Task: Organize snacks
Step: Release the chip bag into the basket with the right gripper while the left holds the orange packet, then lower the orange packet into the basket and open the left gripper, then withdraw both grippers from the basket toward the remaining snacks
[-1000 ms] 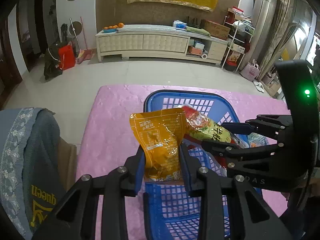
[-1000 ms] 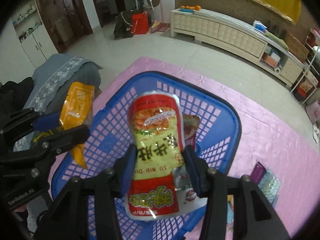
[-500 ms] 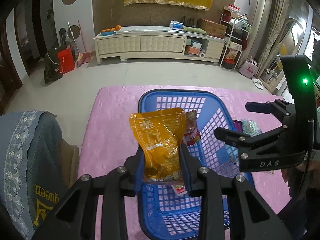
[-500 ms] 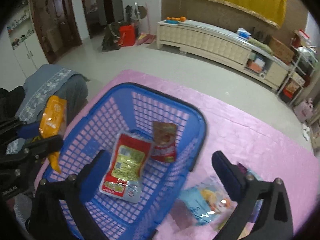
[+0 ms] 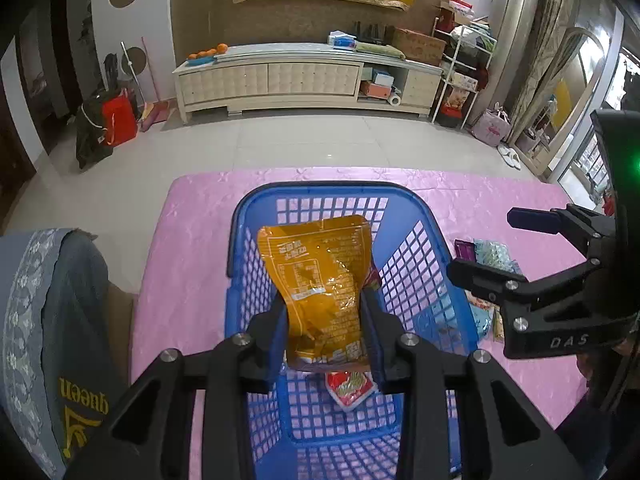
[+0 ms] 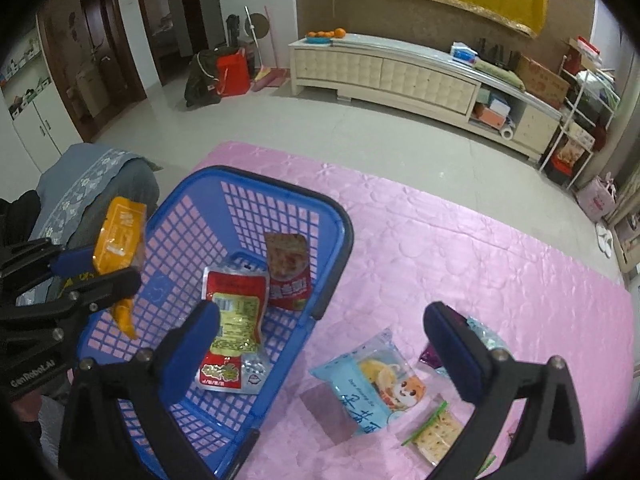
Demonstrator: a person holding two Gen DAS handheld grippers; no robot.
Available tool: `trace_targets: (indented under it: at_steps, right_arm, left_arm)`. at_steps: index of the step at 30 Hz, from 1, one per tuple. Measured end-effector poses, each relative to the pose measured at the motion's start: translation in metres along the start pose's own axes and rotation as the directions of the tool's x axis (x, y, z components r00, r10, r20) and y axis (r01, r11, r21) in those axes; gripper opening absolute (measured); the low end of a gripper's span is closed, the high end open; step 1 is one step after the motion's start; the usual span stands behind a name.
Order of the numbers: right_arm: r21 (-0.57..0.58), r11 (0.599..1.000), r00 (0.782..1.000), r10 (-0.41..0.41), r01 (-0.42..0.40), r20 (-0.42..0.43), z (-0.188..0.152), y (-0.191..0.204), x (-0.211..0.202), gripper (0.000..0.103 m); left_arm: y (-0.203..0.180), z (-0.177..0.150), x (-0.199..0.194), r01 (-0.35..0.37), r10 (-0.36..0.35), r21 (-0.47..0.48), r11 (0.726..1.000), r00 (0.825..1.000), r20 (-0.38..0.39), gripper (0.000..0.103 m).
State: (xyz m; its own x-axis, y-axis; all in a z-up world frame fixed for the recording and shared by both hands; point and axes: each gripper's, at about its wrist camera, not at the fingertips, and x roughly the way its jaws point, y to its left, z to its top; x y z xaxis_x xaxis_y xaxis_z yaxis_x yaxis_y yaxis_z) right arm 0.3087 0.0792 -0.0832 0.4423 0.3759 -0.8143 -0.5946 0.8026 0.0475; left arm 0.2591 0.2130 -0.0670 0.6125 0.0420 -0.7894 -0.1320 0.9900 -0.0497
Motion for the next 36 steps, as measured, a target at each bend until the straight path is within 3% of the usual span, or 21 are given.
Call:
trace_targets:
  at_steps: [7, 8, 11, 12, 22, 28, 36]
  right_arm:
    - [0.030, 0.999, 0.998, -0.020, 0.018, 0.065, 0.003, -0.014, -0.003, 0.103]
    - [0.032, 0.999, 0.998, -0.018, 0.016, 0.065, 0.004, -0.016, -0.003, 0.103]
    - [0.031, 0.999, 0.998, -0.007, 0.005, 0.064, 0.003, -0.021, -0.002, 0.103]
    - [0.033, 0.999, 0.998, -0.005, 0.003, 0.063, 0.002, -0.022, -0.003, 0.103]
    - [0.080, 0.997, 0.998, 0.014, -0.019, 0.065, -0.013, -0.033, -0.032, 0.103]
    - [0.106, 0.994, 0.996, 0.004, -0.014, 0.092, -0.028, -0.042, -0.069, 0.103]
    - [0.132, 0.991, 0.995, -0.018, 0.005, 0.097, -0.055, -0.064, -0.107, 0.103]
  left_arm:
    - [-0.003, 0.017, 0.013, -0.011, 0.011, 0.002, 1.000, 1.000, 0.007, 0.036]
    - [-0.002, 0.019, 0.016, -0.011, 0.011, 0.000, 1.000, 1.000, 0.009, 0.040]
    - [0.000, 0.021, 0.024, -0.018, 0.018, -0.001, 1.000, 1.000, -0.004, 0.067]
    - [0.001, 0.020, 0.026, -0.020, 0.020, 0.000, 1.000, 1.000, -0.010, 0.069]
    - [-0.010, 0.005, -0.009, -0.017, 0.017, 0.009, 1.000, 1.000, 0.008, 0.070]
    - [-0.038, 0.004, -0.051, -0.004, 0.001, 0.054, 0.999, 0.998, 0.060, 0.075]
    - [-0.078, 0.000, -0.073, 0.023, -0.030, 0.095, 0.995, 0.996, 0.078, 0.078]
